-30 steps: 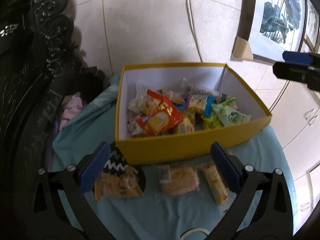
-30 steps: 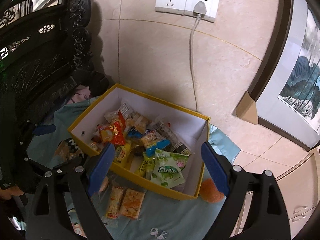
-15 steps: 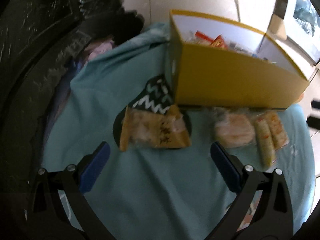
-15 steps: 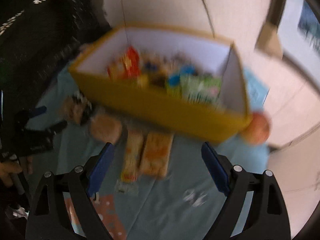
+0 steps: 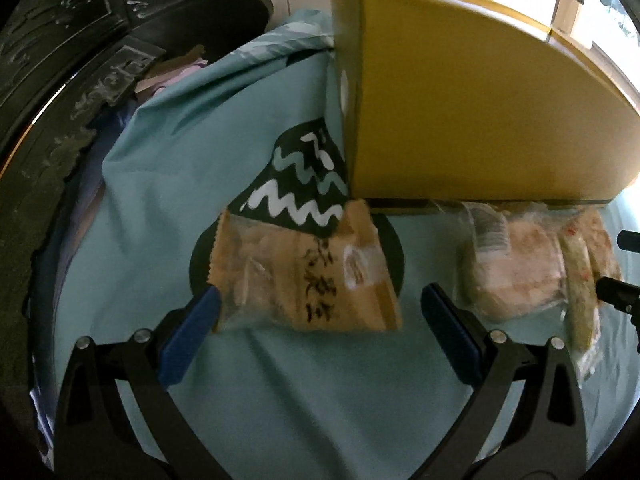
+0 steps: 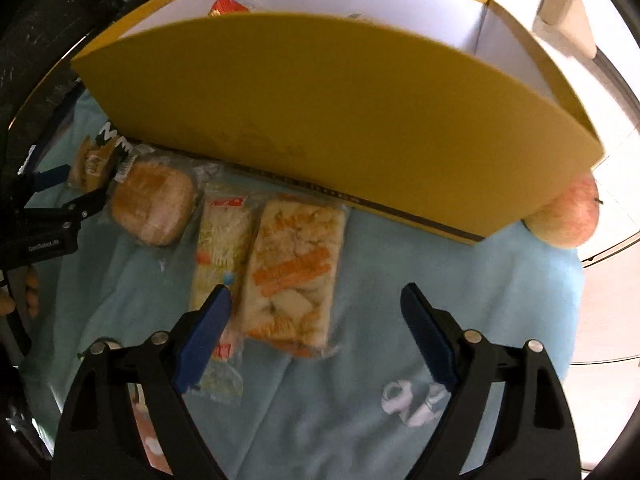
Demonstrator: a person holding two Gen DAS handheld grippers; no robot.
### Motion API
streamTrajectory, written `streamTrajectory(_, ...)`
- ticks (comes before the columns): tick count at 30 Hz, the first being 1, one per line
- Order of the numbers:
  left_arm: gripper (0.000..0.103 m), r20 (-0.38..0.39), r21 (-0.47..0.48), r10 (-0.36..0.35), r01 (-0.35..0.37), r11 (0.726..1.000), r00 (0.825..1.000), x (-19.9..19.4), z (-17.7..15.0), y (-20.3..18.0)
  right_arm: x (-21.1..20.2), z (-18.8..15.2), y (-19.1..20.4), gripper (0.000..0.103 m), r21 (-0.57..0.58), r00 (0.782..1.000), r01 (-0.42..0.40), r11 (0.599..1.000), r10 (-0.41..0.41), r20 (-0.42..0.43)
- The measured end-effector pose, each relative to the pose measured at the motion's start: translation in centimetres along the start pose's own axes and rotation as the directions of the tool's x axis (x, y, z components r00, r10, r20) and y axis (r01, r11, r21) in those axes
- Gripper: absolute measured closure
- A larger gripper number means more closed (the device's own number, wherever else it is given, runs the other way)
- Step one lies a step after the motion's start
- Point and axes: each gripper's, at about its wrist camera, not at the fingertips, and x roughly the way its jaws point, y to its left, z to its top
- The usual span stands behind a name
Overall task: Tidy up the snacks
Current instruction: 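Grasp the brown paper pastry bag with the left tool while the right tool grasps the clear cracker pack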
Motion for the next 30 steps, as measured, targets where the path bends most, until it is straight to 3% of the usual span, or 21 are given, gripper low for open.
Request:
streamTrajectory(6, 0.002, 0.003, -0.017, 0.013, -0.013, 1.0, 1.0, 1.2, 0.4, 0.2, 2.2, 0.1, 0.4, 0.023, -0.007, 0.998, 0.021, 1.0, -0.022, -0.051)
streamTrajectory(8, 0.004, 0.013, -0.007, 0.009, -0.009, 1.0, 1.0, 1.0, 0.3, 0.1, 1.7, 0.4, 0.7, 0.054, -0.037, 0.999, -0.004, 0.999, 0.003, -0.043)
streamTrajectory(9, 0.024, 0.028, 0.007, 0.009, -0.009, 1.0, 1.0, 0.9, 0.4, 0.3, 1.6, 0.5, 0.7, 0.056, -0.039, 0.999, -0.015, 0.999, 0.013, -0.048)
streamTrajectory(10, 0.035, 0.054, 0.017, -0.003, 0.002, 1.0, 0.999, 0.6, 0.3, 0.4, 1.4, 0.3, 0.4, 0.057, -0.028, 0.998, -0.04, 0.999, 0.038, -0.051)
streamTrajectory(14, 0.049, 0.084, 0.022, -0.061, 0.059, 0.998, 0.995, -0.7, 0.0, 0.6, 0.3, -0.6, -0.5, 0.057, 0.005, 0.997, -0.062, 0.998, 0.063, -0.039)
streamTrajectory(20, 0.049, 0.123, -0.049, -0.068, 0.075, 0.996, 0.99, -3.8, -1.5, 1.5, -2.9, -2.1, -2.2, 0.057, 0.076, 0.993, -0.117, 0.99, 0.116, 0.012)
streamTrajectory(26, 0.052, 0.14, -0.036, -0.078, 0.083, 0.996, 0.987, -6.4, -3.4, 1.2, -6.0, -3.0, -3.4, 0.057, 0.119, 0.985, -0.169, 0.978, 0.161, 0.067)
streamTrajectory(30, 0.052, 0.179, -0.027, -0.119, 0.125, 0.992, 0.977, -9.1, -4.1, 0.1, -8.2, -3.1, -3.5, 0.057, 0.114, 0.98, -0.182, 0.977, 0.171, 0.104)
